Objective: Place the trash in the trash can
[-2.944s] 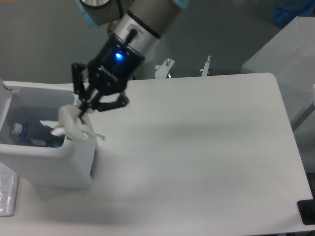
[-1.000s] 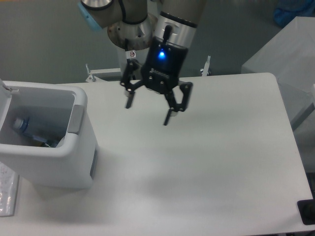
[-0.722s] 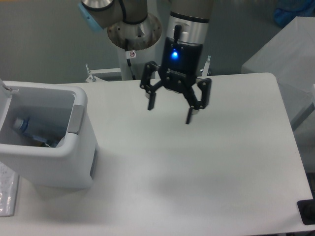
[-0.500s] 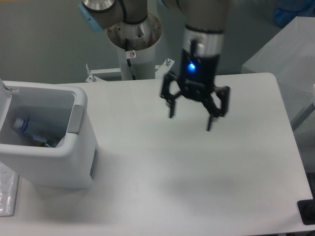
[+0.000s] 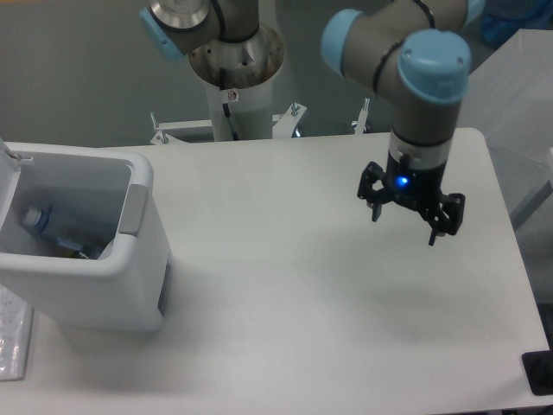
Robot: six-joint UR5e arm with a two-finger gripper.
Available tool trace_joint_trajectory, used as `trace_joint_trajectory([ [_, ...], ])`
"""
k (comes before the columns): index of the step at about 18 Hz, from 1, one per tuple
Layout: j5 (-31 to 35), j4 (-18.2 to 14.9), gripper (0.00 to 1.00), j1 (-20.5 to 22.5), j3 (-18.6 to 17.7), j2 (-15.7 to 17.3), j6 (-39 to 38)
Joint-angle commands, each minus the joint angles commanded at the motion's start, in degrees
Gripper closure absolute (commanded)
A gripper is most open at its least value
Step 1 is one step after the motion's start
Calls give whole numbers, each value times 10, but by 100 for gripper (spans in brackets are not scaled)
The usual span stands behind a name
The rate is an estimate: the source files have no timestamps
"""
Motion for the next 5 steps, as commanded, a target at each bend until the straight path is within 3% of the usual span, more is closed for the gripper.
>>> trace_joint_trajectory([
  [5,1,1,0,1,-6,1,0],
])
